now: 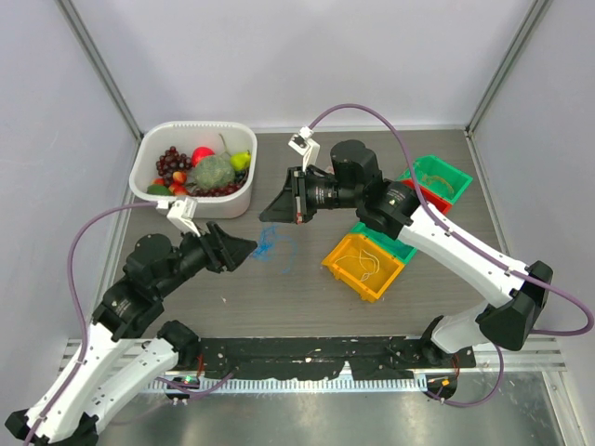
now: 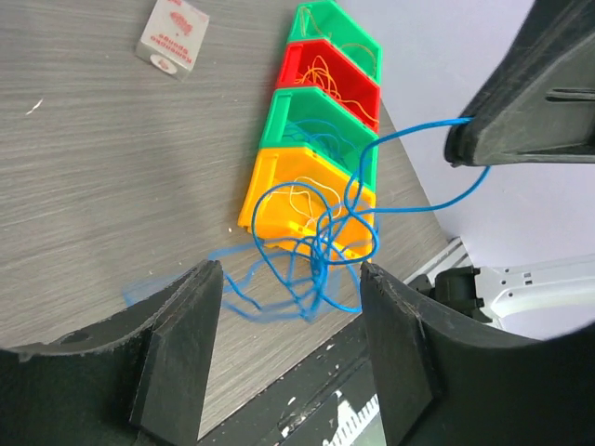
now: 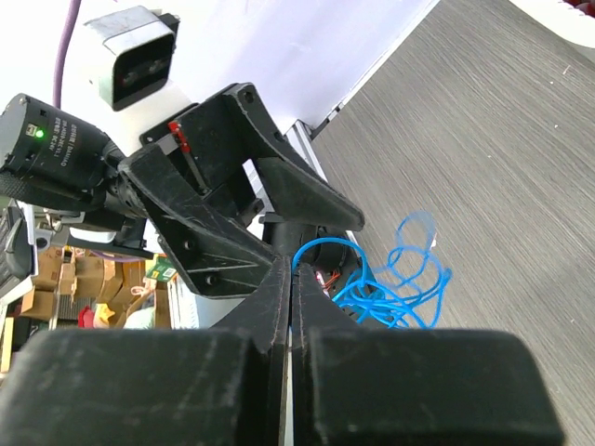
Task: Untangle the cables
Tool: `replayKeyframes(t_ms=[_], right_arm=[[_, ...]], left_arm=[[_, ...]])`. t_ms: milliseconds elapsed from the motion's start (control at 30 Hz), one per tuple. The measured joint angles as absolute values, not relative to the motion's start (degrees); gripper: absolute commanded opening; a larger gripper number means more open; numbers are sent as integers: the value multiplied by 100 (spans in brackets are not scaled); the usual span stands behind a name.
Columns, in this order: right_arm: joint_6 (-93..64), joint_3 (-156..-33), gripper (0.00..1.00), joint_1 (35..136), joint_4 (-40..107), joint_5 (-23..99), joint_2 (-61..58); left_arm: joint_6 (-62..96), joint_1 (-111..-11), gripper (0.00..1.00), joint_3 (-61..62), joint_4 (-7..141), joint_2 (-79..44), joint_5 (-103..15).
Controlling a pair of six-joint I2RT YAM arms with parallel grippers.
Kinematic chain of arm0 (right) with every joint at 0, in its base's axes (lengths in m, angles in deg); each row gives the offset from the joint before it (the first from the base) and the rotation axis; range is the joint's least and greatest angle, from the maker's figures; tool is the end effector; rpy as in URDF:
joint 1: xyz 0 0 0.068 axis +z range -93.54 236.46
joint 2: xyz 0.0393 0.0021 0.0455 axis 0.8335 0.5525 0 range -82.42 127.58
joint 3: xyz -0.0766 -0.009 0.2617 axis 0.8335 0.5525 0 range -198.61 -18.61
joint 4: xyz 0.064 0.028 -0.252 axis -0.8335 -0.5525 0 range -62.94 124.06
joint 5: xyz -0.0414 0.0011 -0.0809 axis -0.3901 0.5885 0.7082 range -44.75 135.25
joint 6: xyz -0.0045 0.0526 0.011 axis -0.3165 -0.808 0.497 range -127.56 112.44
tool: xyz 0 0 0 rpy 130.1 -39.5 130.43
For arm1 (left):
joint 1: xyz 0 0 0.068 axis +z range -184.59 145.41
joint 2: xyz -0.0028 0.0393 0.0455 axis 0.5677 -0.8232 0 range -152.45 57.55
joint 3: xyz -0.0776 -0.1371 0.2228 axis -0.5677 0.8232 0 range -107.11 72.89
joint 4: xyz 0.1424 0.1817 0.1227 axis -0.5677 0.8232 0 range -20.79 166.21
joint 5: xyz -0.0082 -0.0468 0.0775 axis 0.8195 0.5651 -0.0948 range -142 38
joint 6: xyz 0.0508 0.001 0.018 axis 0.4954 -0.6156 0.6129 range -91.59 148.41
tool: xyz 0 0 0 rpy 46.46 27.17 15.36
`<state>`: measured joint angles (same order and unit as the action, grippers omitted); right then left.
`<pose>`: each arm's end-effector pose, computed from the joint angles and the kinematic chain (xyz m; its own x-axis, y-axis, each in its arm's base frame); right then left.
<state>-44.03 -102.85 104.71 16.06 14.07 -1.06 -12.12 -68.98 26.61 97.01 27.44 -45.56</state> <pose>0.2012 0.2531 0.4195 -0.7169 -0.0395 -0.6961 -0.6777 0.2739 0.6824 0.0945 -0.0695 0.3498 -0.5500 -0.4062 -0.7297 0.3875 0.6499 -0.6538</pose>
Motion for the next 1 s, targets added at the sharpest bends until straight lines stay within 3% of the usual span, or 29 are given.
replayKeyframes(t_ms=[167, 467, 667, 833, 1000], right_arm=[[-4444, -10285, 1, 10469, 1628, 1340, -106], [-4523, -10285, 1, 10469, 1702, 1294, -106], [-4529, -10314, 1, 10469, 1726, 1294, -106], [-4571, -10403, 1, 10469, 1783, 1274, -106], [-4586, -10445, 1, 10421, 1715, 1346, -106]], left_arm=[[-1269, -6898, 66, 2683, 9690, 2396, -4535], [-1608, -6898, 54, 3181, 8767, 1883, -3593], [-1944, -6898, 36, 3529, 8275, 1806, -3092], [-2008, -6898, 3, 3529, 8055, 1793, -3077], [-2095, -6898, 0, 3553, 7768, 1776, -2937]])
